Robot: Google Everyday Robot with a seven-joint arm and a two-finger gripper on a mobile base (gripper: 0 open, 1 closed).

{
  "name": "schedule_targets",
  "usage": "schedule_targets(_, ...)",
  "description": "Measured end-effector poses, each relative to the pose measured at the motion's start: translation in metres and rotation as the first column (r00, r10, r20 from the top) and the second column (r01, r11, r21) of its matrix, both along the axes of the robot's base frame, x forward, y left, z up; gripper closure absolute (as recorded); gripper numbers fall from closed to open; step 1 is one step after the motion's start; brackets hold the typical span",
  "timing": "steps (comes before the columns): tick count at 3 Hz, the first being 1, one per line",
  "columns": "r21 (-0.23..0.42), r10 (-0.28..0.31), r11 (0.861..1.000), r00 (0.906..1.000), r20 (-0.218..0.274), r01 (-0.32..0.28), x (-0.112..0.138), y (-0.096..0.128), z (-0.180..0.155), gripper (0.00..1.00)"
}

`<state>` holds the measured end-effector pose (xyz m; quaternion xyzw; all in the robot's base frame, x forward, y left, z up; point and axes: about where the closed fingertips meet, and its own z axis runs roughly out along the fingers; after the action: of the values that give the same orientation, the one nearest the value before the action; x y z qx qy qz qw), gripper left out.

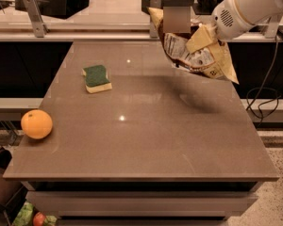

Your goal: Move brown chip bag near orange

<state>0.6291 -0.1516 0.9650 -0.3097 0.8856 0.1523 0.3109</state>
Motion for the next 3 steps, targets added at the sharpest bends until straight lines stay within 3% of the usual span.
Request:
schedule_targets(1, 0.010, 0.047, 0.999, 0.9989, -0.007, -0.047, -0.029, 0.006, 0.005, 1.00)
schedule_targets(3, 0.020, 0.159, 0.987, 0.9872, -0.013, -0.159, -0.086, 0.047, -0.003, 1.00)
